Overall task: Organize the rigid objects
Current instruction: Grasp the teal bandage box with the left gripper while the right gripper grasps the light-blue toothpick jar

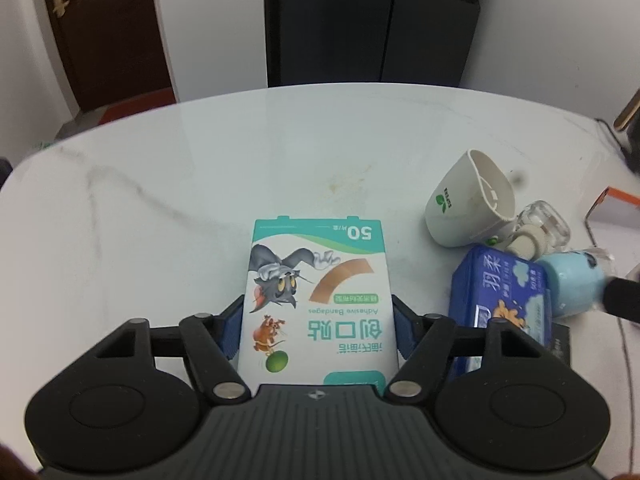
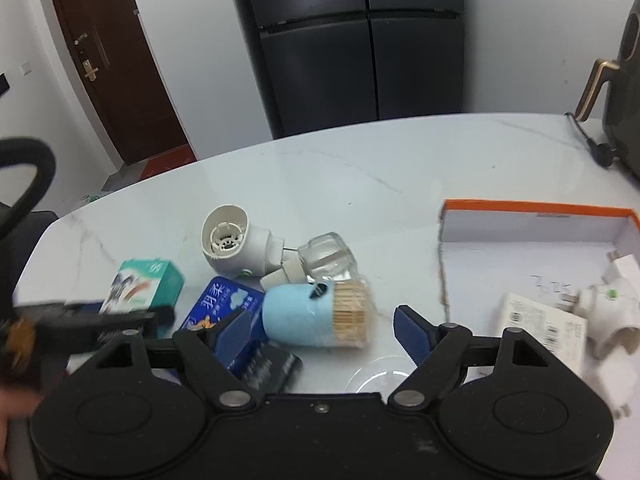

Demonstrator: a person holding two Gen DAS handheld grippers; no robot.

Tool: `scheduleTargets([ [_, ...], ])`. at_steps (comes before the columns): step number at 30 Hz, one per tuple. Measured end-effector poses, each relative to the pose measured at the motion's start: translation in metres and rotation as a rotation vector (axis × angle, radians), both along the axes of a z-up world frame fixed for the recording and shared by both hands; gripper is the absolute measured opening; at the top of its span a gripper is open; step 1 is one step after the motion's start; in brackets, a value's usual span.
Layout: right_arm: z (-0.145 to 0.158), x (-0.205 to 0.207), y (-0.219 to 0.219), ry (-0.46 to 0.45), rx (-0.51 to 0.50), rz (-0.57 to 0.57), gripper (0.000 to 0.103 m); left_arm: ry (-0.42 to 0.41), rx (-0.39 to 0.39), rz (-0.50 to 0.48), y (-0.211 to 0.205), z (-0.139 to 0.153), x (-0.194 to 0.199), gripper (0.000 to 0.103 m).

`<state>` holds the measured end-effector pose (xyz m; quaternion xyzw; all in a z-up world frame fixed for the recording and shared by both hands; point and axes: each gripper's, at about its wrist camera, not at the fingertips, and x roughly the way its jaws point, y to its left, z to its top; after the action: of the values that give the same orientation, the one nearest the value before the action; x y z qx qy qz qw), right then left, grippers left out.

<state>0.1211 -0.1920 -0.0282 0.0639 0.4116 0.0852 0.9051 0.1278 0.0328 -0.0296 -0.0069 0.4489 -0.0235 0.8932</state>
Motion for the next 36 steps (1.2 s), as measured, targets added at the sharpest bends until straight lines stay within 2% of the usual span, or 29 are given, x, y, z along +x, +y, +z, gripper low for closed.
scheduleTargets([
  [1, -0.004, 0.006, 0.004, 0.008, -0.006, 0.000, 0.100, -0.001, -0.008, 0.008, 0.002, 0.002, -0.003, 0.071],
  [8, -0.025, 0.028, 0.020, 0.033, -0.109, -0.011, 0.103, -0.015, -0.049, 0.048, 0.020, 0.006, -0.014, 0.072],
  [12, -0.038, 0.038, 0.024, 0.097, -0.169, -0.014, 0.102, -0.023, -0.044, 0.053, 0.014, 0.004, -0.020, 0.072],
  [14, -0.041, 0.039, 0.023, 0.073, -0.146, -0.016, 0.102, -0.029, -0.050, 0.056, 0.011, 0.005, -0.021, 0.072],
  [15, -0.042, 0.040, 0.023, 0.075, -0.148, -0.010, 0.102, -0.031, -0.053, 0.061, 0.010, 0.006, -0.022, 0.072],
  [17, -0.046, 0.042, 0.025, 0.067, -0.172, 0.001, 0.093, -0.035, -0.058, 0.066, 0.004, 0.009, -0.028, 0.072],
  [20, -0.047, 0.038, 0.022, 0.057, -0.155, -0.005, 0.091, -0.042, -0.065, 0.071, 0.004, 0.016, -0.030, 0.072],
  [24, -0.038, 0.023, 0.016, 0.020, -0.134, -0.026, 0.091, -0.054, -0.064, 0.075, -0.004, 0.020, -0.030, 0.071],
  [36, 0.010, -0.024, 0.017, -0.072, -0.115, 0.070, 0.091, -0.079, -0.057, 0.091, -0.033, 0.035, -0.052, 0.071],
])
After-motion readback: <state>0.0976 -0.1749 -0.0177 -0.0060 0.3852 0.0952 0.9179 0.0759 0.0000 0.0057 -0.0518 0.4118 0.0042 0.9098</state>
